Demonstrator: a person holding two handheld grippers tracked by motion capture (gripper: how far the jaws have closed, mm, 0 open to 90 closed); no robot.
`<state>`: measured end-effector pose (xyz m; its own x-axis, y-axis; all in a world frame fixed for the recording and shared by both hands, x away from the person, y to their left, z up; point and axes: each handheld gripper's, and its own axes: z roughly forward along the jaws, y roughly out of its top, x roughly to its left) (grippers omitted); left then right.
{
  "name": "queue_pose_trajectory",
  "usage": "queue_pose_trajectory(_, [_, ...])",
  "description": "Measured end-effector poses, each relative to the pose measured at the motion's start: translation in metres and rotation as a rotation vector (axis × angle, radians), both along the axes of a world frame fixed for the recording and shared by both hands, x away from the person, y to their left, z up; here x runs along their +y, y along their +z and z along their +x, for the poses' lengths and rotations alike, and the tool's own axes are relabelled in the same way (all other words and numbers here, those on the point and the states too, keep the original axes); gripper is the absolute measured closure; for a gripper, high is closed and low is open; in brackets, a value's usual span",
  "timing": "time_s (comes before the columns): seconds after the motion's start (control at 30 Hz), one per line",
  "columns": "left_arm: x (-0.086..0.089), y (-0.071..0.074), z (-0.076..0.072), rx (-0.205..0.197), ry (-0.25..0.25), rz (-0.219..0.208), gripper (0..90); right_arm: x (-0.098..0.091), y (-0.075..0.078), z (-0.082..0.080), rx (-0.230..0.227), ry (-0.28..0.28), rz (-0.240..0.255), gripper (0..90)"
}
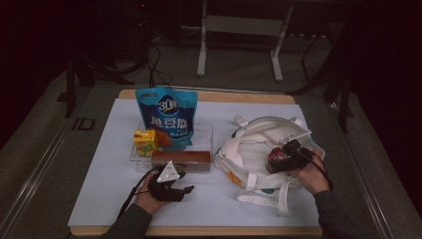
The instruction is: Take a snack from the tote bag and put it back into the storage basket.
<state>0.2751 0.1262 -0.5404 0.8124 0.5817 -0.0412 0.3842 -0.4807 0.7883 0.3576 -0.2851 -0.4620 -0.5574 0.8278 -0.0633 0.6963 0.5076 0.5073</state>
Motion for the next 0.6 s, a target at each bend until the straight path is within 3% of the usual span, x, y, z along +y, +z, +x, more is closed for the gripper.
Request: queue_pose_trajectory(0.6, [0.0,0.0,0.0,0.0,0.0,-0.002,41.0,0.02,0.017,-0.004,-0.015,0.054,0.018,25.5])
